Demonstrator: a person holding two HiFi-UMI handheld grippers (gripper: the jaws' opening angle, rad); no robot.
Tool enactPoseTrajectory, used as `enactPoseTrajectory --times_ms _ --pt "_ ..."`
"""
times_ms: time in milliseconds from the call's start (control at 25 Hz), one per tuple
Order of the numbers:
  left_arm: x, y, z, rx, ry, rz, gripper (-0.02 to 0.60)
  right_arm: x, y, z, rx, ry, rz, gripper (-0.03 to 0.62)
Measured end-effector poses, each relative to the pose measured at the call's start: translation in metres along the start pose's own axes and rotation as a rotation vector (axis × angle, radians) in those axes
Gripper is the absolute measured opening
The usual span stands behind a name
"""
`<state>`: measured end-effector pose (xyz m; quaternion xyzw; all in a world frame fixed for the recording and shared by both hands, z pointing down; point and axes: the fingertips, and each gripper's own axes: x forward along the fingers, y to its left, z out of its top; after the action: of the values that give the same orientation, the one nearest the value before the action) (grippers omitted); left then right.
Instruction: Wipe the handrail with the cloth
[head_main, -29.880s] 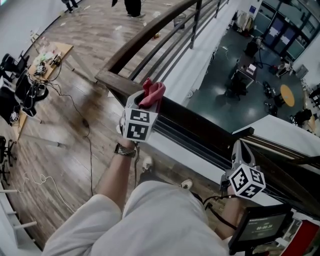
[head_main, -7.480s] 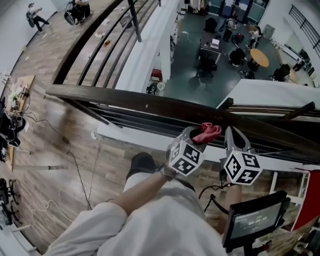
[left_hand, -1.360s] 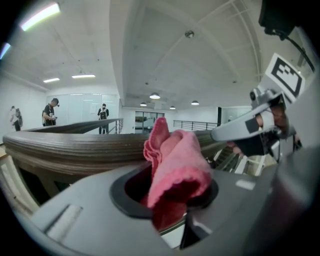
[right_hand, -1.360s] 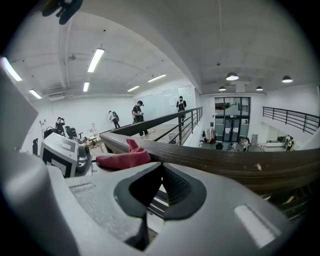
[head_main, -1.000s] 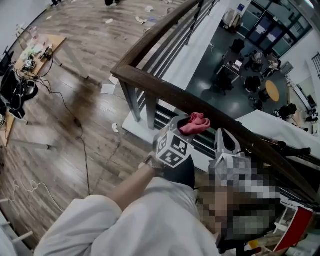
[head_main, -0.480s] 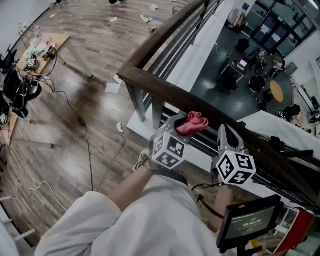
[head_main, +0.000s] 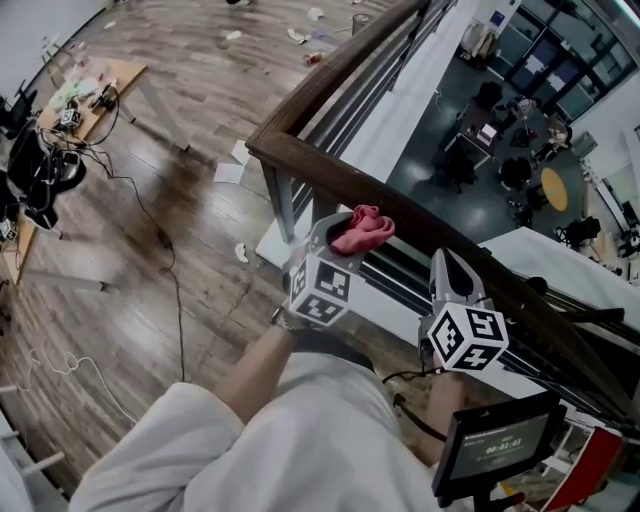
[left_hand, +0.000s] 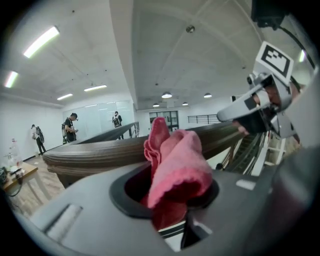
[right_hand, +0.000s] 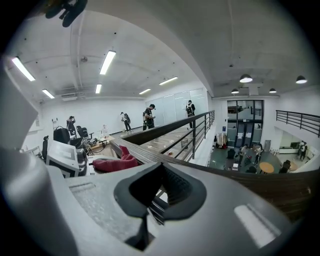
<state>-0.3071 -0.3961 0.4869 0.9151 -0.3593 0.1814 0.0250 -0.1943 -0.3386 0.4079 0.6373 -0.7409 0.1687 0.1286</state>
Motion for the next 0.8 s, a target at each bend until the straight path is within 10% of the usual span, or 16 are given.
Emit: enactPoseTrajectory --times_ms 800 --pt "-0.02 0.065 -0.013 -0.027 0.02 0.066 0.138 0.052 0.044 0.014 -0.028 0.017 0.094 0.003"
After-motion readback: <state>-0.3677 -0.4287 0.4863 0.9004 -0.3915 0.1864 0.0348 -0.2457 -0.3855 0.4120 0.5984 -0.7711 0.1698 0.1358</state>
